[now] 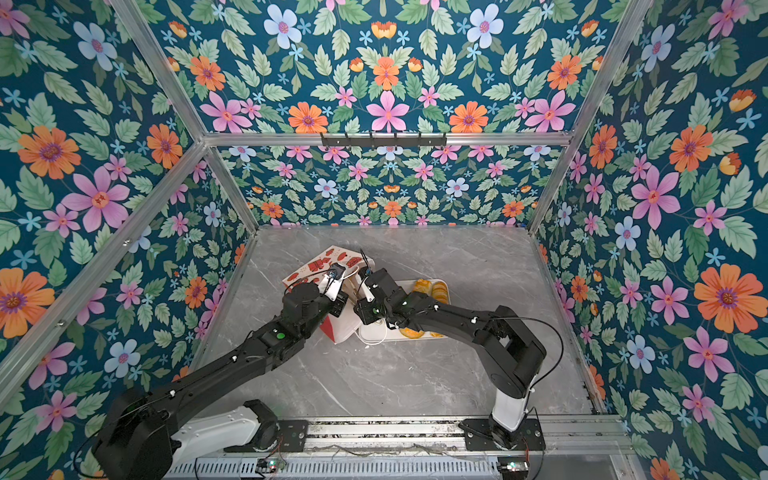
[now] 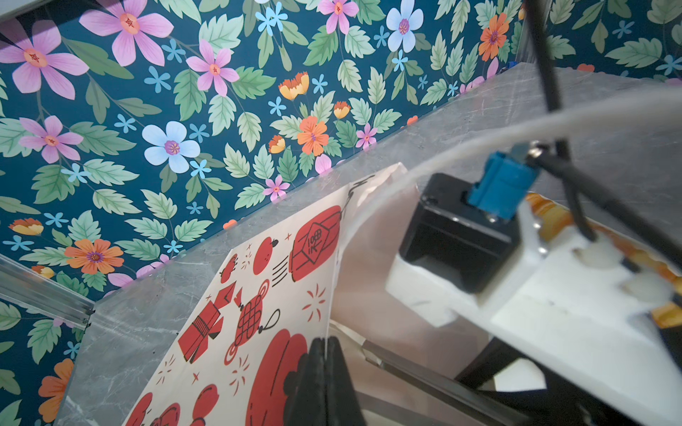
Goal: Take the fake bread out of the paper bag
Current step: 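Close the right gripper's tongs on the yellow striped ring bread in the bag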
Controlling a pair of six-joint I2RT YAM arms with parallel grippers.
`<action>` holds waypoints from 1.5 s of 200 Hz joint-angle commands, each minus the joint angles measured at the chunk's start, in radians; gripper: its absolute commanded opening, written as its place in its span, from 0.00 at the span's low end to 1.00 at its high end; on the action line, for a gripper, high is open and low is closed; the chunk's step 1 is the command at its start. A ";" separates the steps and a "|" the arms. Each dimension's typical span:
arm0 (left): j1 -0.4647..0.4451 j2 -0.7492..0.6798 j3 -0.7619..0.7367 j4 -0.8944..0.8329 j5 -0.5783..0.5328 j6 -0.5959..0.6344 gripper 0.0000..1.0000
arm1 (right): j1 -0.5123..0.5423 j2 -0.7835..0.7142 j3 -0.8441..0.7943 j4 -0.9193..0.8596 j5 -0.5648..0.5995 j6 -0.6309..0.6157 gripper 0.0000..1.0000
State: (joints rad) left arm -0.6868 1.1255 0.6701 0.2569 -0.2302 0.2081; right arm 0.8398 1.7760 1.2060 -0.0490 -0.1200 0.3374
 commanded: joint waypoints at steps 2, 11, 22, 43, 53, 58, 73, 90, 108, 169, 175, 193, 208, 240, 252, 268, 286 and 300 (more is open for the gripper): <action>0.002 -0.011 0.001 0.019 0.012 -0.013 0.00 | 0.002 0.010 0.013 0.028 0.041 -0.016 0.39; 0.001 -0.014 -0.002 0.019 0.011 -0.014 0.00 | 0.002 0.008 0.011 0.030 0.047 -0.015 0.39; 0.001 -0.016 -0.006 0.021 0.011 -0.015 0.00 | 0.002 0.008 0.009 0.030 0.054 -0.015 0.39; 0.002 -0.018 -0.011 0.023 0.011 -0.017 0.00 | 0.002 -0.009 -0.011 0.048 0.066 -0.013 0.39; 0.001 -0.018 -0.014 0.025 0.011 -0.019 0.00 | 0.003 -0.016 -0.016 0.049 0.068 -0.013 0.39; 0.002 -0.018 -0.015 0.028 0.011 -0.019 0.00 | 0.003 -0.016 -0.015 0.047 0.069 -0.014 0.39; 0.002 -0.016 -0.017 0.030 0.011 -0.019 0.00 | 0.002 -0.021 -0.015 0.043 0.075 -0.013 0.39; 0.002 -0.016 -0.017 0.028 0.011 -0.019 0.00 | 0.003 -0.041 -0.028 0.048 0.076 -0.011 0.39; 0.002 -0.016 -0.020 0.028 0.008 -0.019 0.00 | 0.002 -0.038 -0.019 0.027 0.085 -0.014 0.39; 0.002 -0.023 -0.022 0.030 0.011 -0.024 0.00 | 0.002 0.001 -0.008 0.029 0.064 -0.005 0.40; 0.001 -0.023 -0.023 0.029 0.011 -0.025 0.00 | 0.002 0.005 -0.004 0.025 0.060 -0.005 0.40; 0.001 -0.024 -0.025 0.028 0.009 -0.025 0.00 | 0.003 0.015 0.004 0.019 0.053 -0.005 0.40; 0.002 -0.024 -0.029 0.031 0.009 -0.026 0.00 | 0.003 0.026 0.013 0.019 0.047 -0.003 0.40; 0.002 -0.020 -0.029 0.039 0.011 -0.026 0.00 | 0.002 0.069 0.061 -0.015 0.035 -0.005 0.40; 0.001 -0.018 -0.027 0.038 0.011 -0.027 0.00 | 0.002 0.082 0.072 -0.021 0.030 -0.004 0.40; 0.001 -0.018 -0.025 0.033 0.014 -0.027 0.00 | 0.002 0.101 0.092 -0.035 0.018 -0.003 0.39; 0.001 -0.019 -0.028 0.038 0.016 -0.028 0.00 | 0.002 0.118 0.113 -0.057 0.011 -0.004 0.35; 0.001 -0.017 -0.033 0.049 0.015 -0.030 0.00 | 0.002 0.124 0.122 -0.067 0.011 -0.007 0.33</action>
State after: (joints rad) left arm -0.6865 1.1088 0.6426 0.2569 -0.2142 0.1867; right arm 0.8406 1.8923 1.3098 -0.1017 -0.0948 0.3344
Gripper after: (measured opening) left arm 0.039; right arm 0.340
